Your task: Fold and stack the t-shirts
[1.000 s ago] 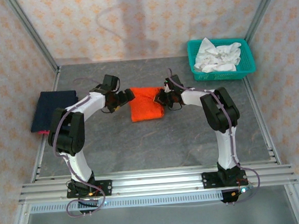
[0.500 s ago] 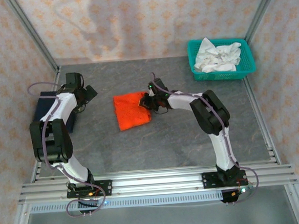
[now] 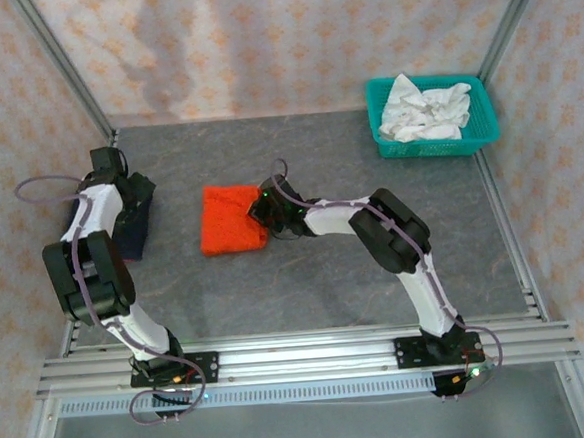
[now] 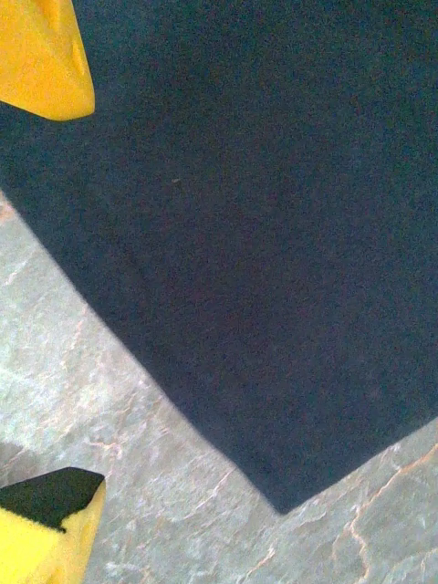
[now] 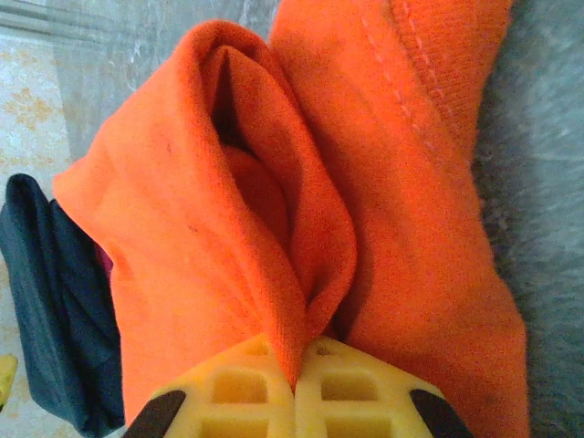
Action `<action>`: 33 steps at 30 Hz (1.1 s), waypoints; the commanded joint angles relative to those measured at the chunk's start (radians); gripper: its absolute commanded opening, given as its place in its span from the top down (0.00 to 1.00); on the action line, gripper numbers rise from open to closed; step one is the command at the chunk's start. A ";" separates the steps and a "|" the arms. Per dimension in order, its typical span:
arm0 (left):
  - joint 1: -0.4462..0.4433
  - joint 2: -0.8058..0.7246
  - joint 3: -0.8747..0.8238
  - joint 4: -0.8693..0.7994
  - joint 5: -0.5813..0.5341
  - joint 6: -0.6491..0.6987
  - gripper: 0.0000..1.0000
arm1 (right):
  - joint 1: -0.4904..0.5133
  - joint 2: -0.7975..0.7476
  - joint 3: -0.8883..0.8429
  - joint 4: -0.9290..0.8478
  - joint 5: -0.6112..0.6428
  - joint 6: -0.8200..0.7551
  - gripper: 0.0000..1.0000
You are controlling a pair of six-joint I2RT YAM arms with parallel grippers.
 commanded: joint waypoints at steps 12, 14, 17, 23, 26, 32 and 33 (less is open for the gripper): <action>0.001 0.257 0.062 0.046 0.218 -0.097 0.01 | 0.006 -0.021 -0.015 0.046 0.022 -0.030 1.00; -0.027 0.256 0.037 0.081 0.275 -0.136 0.01 | 0.004 -0.026 -0.021 0.046 0.023 -0.035 1.00; -0.066 0.242 0.004 0.123 0.318 -0.170 0.01 | 0.001 -0.031 -0.030 0.052 0.025 -0.035 1.00; -0.093 0.228 0.003 0.107 0.325 -0.160 0.02 | -0.002 -0.032 -0.038 0.061 0.012 -0.037 1.00; -0.093 0.203 -0.001 0.084 0.309 -0.145 0.02 | -0.003 -0.035 -0.035 0.065 0.005 -0.046 1.00; -0.120 0.073 -0.011 0.054 0.244 -0.115 0.02 | -0.009 -0.041 0.006 0.040 -0.019 -0.121 0.94; -0.131 0.055 -0.008 0.041 0.224 -0.103 0.01 | -0.012 -0.046 0.011 0.031 -0.019 -0.139 0.91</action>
